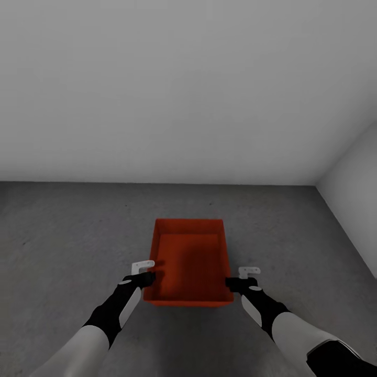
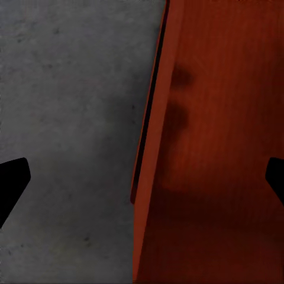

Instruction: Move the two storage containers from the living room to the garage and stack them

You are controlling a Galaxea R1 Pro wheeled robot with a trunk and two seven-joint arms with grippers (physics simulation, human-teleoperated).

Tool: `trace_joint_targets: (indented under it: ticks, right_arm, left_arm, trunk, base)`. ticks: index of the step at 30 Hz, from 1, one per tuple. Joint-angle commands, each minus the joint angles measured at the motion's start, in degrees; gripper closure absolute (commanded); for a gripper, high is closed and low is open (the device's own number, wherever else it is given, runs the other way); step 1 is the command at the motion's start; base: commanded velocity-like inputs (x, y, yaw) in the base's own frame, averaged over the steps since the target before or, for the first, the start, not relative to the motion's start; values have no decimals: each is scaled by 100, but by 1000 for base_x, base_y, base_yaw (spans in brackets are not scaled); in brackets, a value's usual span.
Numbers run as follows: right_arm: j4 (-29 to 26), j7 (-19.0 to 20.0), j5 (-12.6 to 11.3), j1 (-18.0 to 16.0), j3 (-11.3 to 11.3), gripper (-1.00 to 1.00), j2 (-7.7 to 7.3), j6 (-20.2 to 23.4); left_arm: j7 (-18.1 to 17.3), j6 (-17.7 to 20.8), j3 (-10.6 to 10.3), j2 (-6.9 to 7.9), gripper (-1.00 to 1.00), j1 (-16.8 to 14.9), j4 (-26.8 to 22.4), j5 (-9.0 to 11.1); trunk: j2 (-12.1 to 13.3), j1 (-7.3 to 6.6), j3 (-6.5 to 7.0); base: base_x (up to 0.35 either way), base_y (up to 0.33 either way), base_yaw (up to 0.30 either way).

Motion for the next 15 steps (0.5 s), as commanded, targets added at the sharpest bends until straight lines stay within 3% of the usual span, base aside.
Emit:
trace_joint_targets:
  ticks: [1, 15]
  right_arm:
    - [-7, -38, -43, -2, 49, -100, -5, 18]
    - [-7, -38, -43, 0, 49, -100, 0, -21]
  left_arm:
    - [55, 21, -32, 5, -100, -1, -11, 60]
    - [55, 18, -31, 5, -100, -1, -23, 60]
  trunk:
    - [40, -23, 15]
    - [601, -330, 266]
  base:
    - [0, 0, 0]
    - [0, 0, 0]
